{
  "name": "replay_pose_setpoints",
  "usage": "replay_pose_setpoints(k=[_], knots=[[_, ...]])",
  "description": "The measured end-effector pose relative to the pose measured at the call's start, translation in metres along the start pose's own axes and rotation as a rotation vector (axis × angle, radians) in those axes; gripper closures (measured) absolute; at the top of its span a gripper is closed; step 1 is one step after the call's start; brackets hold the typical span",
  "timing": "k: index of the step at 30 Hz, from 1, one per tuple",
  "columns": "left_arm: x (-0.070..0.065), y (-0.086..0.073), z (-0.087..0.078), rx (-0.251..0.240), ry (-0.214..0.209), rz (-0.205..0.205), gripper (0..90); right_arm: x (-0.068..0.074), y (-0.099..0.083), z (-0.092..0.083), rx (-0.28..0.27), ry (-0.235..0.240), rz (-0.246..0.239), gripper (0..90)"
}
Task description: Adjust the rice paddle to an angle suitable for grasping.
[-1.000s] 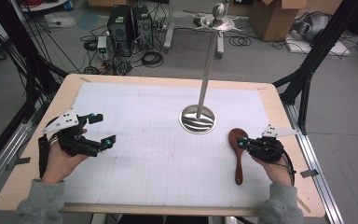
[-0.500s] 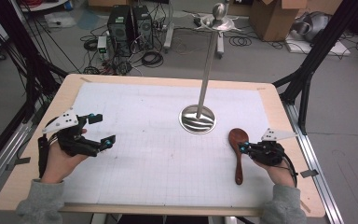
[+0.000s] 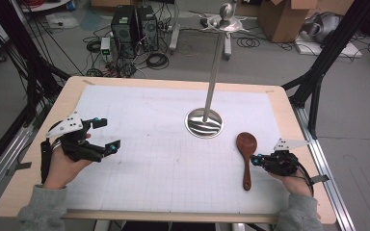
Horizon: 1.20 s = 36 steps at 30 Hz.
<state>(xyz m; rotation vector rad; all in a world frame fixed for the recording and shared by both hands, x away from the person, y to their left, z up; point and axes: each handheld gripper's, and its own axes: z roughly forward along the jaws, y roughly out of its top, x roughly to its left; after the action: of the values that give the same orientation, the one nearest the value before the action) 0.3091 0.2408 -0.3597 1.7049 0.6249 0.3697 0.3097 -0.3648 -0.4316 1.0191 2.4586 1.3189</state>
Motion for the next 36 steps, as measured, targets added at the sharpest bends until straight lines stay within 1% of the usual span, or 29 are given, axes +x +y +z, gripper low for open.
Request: replay_pose_setpoints(k=[1,2,6,7,9,10,11,12,14,15,19,23,27,31,36], knots=[[0.000,0.000,0.000,0.001,0.002,0.001,1.8,-0.001,-0.002,-0.001,0.010,0.007,0.006,89.9],[0.000,0.000,0.000,0.001,0.001,0.002,1.8,-0.001,-0.002,-0.001,0.010,0.007,0.006,89.9],[0.000,0.000,0.000,0.000,0.002,0.001,1.8,-0.001,-0.005,0.000,0.033,0.032,0.000,89.9],[0.000,0.000,0.000,0.002,0.001,-0.001,1.8,0.000,-0.006,0.002,0.053,0.040,-0.005,89.9],[0.000,0.000,0.000,0.001,0.000,-0.001,1.8,0.000,-0.006,0.003,0.063,0.046,-0.007,89.9],[0.001,-0.001,0.000,0.003,0.000,0.001,1.8,0.000,-0.007,0.005,0.081,0.051,-0.011,89.9],[0.001,-0.001,0.000,0.002,0.001,-0.001,1.8,0.000,-0.007,0.005,0.083,0.056,-0.018,89.9],[0.001,-0.001,0.000,0.002,0.001,-0.001,1.8,0.000,-0.007,0.005,0.083,0.056,-0.018,89.9],[0.001,-0.001,0.000,0.003,0.000,-0.002,1.8,0.001,-0.008,0.006,0.093,0.070,-0.012,89.9],[0.001,-0.001,0.000,0.003,0.000,-0.002,1.8,0.001,-0.008,0.006,0.092,0.072,-0.018,89.9],[0.001,-0.001,0.001,0.003,0.001,-0.004,1.8,0.001,-0.008,0.006,0.094,0.083,-0.016,89.9],[0.001,-0.002,0.001,0.006,0.000,-0.005,1.8,0.004,-0.007,0.012,0.111,0.101,-0.024,89.9],[0.001,-0.002,0.001,0.006,0.001,-0.007,1.8,0.005,-0.007,0.016,0.117,0.107,-0.025,89.9],[0.001,-0.002,0.001,0.007,0.002,-0.008,1.7,0.007,-0.005,0.019,0.111,0.112,-0.033,89.9],[0.001,-0.002,0.001,0.011,0.004,-0.005,1.8,0.009,-0.001,0.024,0.117,0.117,-0.047,89.9]])
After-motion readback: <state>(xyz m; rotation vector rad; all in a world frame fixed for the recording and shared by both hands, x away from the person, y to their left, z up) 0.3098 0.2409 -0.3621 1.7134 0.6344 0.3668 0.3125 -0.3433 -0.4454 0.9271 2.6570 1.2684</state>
